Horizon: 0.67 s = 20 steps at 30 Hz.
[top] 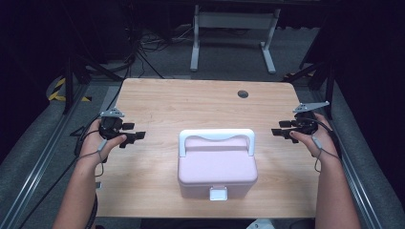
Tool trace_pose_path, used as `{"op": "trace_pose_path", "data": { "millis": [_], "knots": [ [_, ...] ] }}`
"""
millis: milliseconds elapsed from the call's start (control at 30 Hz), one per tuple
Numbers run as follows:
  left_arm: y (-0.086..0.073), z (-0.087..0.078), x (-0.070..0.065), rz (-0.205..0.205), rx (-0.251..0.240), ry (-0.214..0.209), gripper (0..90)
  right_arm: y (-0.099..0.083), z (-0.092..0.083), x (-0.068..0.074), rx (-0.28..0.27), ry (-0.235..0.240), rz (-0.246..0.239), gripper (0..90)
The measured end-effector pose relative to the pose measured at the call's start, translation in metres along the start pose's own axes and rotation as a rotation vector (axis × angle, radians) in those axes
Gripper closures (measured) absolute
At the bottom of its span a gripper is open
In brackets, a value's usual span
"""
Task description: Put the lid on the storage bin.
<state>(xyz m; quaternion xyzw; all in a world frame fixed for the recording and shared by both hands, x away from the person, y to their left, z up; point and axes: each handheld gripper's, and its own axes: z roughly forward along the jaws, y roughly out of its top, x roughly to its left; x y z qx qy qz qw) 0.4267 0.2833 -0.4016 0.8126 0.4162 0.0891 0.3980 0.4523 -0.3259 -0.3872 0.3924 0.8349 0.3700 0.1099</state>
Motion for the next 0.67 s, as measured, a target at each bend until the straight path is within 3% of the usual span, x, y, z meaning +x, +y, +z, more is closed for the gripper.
{"op": "trace_pose_path", "data": {
  "millis": [233,367,500,667],
  "knots": [
    [-0.006,0.009,0.006,-0.012,0.019,0.025,37.9,-0.009,0.020,-0.009,0.011,-0.039,0.026,41.9],
    [-0.009,0.016,0.005,-0.055,-0.008,0.010,38.1,-0.017,0.030,-0.015,0.047,-0.085,0.059,41.8],
    [-0.009,0.018,0.004,-0.058,0.001,-0.014,37.9,-0.021,0.034,-0.020,0.064,-0.109,0.094,40.9],
    [-0.008,0.018,0.006,-0.025,0.025,0.000,36.2,-0.025,0.039,-0.022,0.086,-0.124,0.112,39.1]
  ]
}}
